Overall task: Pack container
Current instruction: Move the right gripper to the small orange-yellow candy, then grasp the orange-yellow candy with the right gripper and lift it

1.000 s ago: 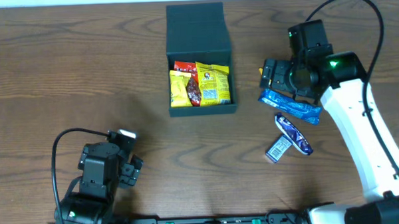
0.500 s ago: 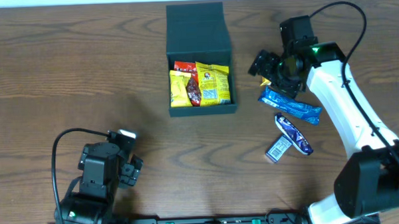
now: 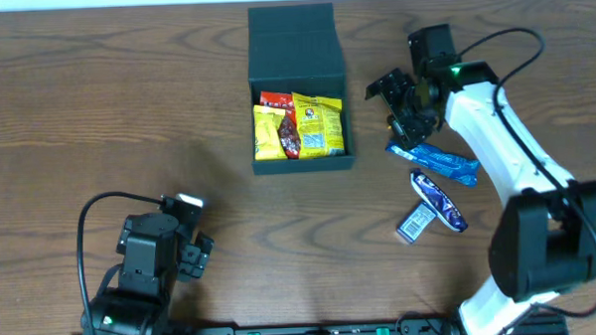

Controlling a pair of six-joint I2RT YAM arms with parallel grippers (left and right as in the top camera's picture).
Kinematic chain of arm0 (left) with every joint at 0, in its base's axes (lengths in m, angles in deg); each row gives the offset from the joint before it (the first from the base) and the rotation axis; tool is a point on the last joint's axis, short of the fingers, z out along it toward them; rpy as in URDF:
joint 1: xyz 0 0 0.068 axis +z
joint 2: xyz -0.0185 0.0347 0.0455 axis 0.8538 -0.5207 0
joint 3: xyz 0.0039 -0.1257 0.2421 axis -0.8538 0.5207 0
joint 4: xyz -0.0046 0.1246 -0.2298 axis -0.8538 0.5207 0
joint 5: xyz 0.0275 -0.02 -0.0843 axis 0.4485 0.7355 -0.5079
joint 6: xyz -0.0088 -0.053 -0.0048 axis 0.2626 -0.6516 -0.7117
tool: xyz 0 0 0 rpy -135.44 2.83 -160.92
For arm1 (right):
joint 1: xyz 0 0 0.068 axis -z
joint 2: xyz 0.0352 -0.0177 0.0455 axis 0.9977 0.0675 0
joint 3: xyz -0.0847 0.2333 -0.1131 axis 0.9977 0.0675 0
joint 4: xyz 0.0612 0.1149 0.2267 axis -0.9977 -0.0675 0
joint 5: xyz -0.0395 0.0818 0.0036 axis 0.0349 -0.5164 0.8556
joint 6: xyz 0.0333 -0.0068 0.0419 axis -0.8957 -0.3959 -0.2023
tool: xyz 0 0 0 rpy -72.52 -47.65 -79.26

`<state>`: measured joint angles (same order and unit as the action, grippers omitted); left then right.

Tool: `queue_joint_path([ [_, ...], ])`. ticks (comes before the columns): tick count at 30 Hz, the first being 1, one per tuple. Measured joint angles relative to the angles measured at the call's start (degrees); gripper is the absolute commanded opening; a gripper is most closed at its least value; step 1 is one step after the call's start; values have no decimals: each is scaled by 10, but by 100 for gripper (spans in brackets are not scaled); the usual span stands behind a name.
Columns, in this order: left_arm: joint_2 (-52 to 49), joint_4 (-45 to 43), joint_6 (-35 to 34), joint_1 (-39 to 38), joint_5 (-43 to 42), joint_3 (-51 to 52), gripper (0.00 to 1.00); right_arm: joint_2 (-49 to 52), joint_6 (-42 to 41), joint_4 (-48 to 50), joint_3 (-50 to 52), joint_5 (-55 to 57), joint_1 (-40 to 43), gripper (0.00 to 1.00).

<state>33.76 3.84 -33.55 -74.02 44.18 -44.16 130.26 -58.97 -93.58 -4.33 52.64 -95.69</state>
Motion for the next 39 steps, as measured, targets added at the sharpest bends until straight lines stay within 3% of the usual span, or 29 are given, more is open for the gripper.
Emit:
queue_joint_path([
  [7,0,0,0,0,0,0,95,6,-24,-14,0,34,17,82],
  [14,0,0,0,0,0,0,95,6,-107,-24,0,56,50,95],
  [24,0,0,0,0,0,0,95,9,-156,42,0,89,52,94],
  [39,0,0,0,0,0,0,95,65,-161,76,0,37,91,93],
])
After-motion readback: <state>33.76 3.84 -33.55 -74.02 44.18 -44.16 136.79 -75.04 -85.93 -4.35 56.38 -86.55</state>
